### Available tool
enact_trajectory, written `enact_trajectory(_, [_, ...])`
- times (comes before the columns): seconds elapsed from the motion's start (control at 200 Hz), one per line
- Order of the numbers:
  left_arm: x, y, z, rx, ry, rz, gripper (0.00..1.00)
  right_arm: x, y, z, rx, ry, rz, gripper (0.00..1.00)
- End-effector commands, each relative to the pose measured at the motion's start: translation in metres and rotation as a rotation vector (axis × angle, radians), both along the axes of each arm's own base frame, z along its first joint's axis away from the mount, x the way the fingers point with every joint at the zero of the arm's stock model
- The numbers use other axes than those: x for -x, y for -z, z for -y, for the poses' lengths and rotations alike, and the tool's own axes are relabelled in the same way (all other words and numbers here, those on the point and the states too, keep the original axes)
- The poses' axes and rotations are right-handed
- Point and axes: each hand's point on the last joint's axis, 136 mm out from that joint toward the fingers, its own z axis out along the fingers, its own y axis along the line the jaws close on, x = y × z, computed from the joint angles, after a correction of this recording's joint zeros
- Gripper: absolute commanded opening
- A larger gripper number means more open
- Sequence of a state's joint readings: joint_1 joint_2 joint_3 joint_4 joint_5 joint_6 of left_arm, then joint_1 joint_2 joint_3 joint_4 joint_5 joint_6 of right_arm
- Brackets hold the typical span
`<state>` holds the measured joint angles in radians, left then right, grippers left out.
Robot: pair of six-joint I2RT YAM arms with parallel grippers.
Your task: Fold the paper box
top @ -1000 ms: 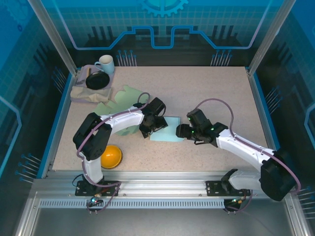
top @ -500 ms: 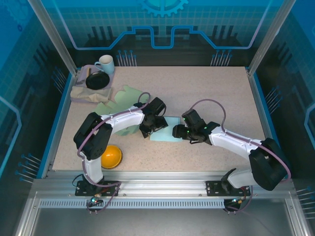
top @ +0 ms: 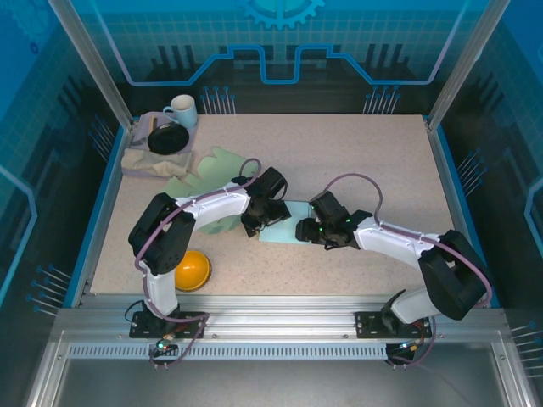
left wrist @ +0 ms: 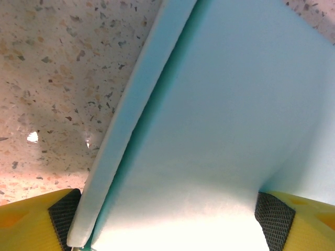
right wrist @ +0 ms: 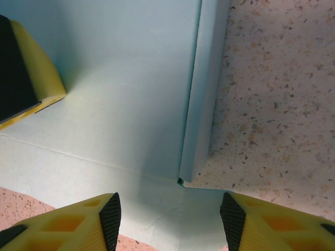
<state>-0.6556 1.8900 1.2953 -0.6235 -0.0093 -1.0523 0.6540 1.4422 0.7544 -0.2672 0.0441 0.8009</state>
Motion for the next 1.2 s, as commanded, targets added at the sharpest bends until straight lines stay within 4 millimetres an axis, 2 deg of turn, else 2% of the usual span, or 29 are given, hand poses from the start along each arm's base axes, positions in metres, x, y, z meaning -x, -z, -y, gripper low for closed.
enact_trajectory(0.0, [0.019, 0.035, -0.027, -0.138, 0.004, -0.101, 0.89, -0.001, 0.001, -0.006, -0.003, -0.011, 0.009, 0.55])
enact_trajectory(0.505, [0.020, 0.038, -0.027, -0.137, 0.002, -0.108, 0.89, 0.001, -0.001, -0.025, -0.095, -0.038, -0.020, 0.47])
enact_trajectory(0.9, [0.019, 0.041, -0.028, -0.141, 0.002, -0.109, 0.89, 0.002, 0.004, -0.020, -0.063, -0.046, -0.016, 0.38])
enact_trajectory(1.195, [0.020, 0.047, -0.030, -0.147, -0.001, -0.123, 0.87, -0.002, 0.010, -0.013, -0.011, -0.108, 0.081, 0.35])
